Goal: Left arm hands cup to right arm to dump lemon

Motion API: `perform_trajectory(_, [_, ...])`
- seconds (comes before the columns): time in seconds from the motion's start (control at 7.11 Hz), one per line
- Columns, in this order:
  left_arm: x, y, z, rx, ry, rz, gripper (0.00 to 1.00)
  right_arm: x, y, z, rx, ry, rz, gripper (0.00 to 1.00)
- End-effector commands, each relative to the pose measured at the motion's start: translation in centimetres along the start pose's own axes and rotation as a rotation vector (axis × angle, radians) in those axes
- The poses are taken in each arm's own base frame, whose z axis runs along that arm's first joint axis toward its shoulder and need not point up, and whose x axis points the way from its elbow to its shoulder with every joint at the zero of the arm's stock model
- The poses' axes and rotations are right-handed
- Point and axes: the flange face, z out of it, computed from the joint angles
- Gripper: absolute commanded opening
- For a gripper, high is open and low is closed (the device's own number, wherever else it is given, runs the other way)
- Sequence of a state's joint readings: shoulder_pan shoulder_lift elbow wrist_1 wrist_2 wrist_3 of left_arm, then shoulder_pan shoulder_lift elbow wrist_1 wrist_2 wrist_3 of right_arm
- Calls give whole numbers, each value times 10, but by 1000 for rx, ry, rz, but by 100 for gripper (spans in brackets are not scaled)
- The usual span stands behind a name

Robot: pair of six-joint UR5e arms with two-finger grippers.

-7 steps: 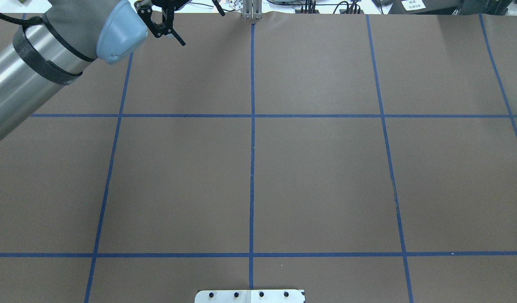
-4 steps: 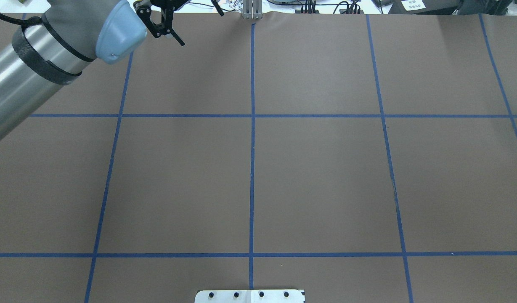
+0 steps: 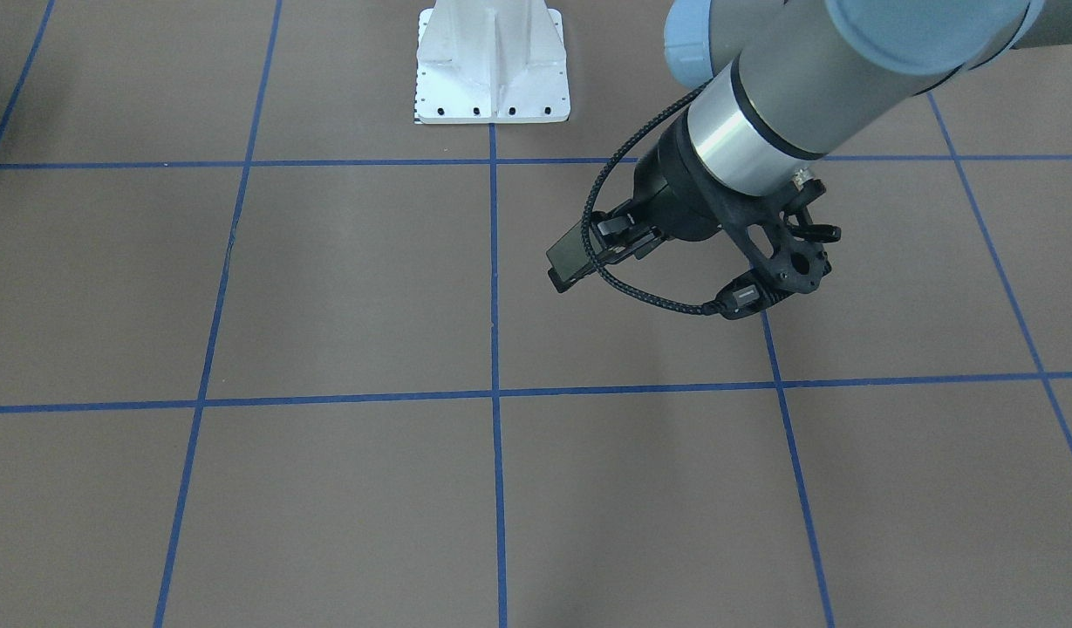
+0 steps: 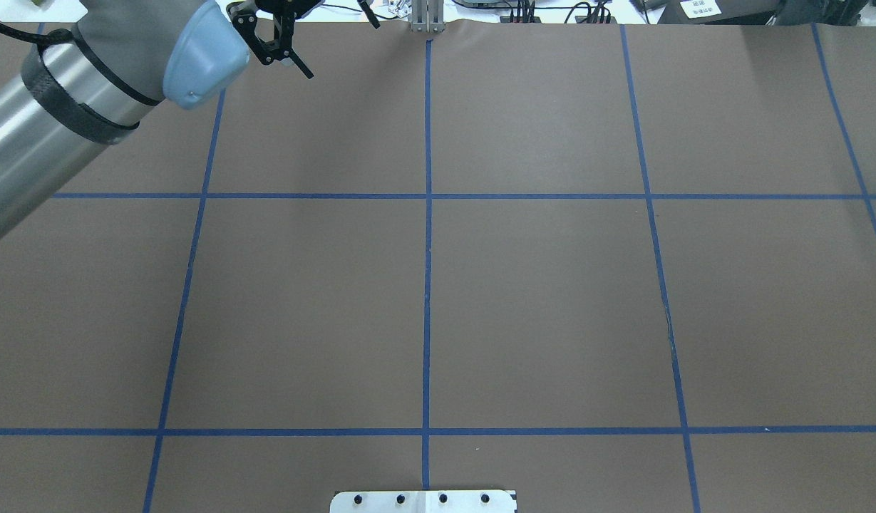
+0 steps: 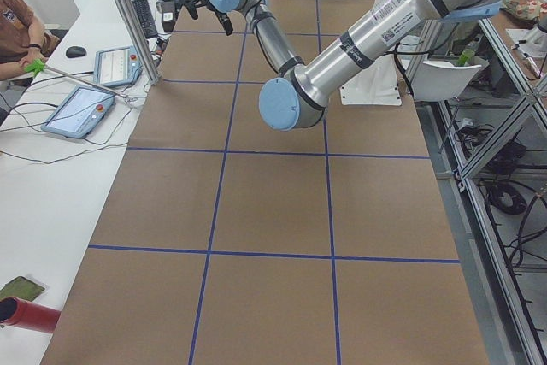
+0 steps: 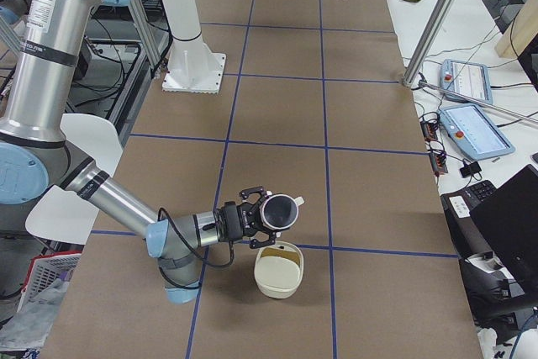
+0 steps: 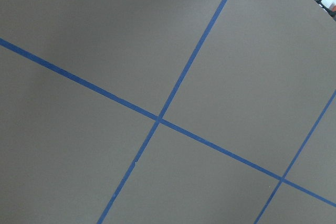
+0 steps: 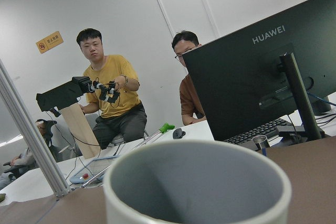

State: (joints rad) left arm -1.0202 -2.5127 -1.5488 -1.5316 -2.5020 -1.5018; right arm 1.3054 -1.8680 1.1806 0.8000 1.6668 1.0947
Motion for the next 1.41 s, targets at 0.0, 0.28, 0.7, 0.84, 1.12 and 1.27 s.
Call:
perform_trajectory(0.0, [-1, -1, 1, 0, -1, -1, 100, -36, -27, 43, -3, 25, 2, 15])
perform_trajectory(0.28, [-3, -5, -1, 5, -1, -3, 100, -98, -67, 108, -34, 77, 5, 15])
perform_trajectory(0.7, [-8, -17, -18, 29, 5, 67, 100, -195, -131, 243, -79, 150, 2, 15])
perform_trajectory(0.84, [-13, -25, -21, 49, 2, 106, 100, -221, -133, 280, -111, 149, -6, 14])
perform_trajectory(1.12, [-16, -30, -18, 70, -8, 122, 100, -277, -116, 340, -194, 134, -128, 14])
perform_trajectory(1.27, [-17, -31, -18, 71, -10, 136, 100, -308, -103, 367, -218, 136, -221, 15])
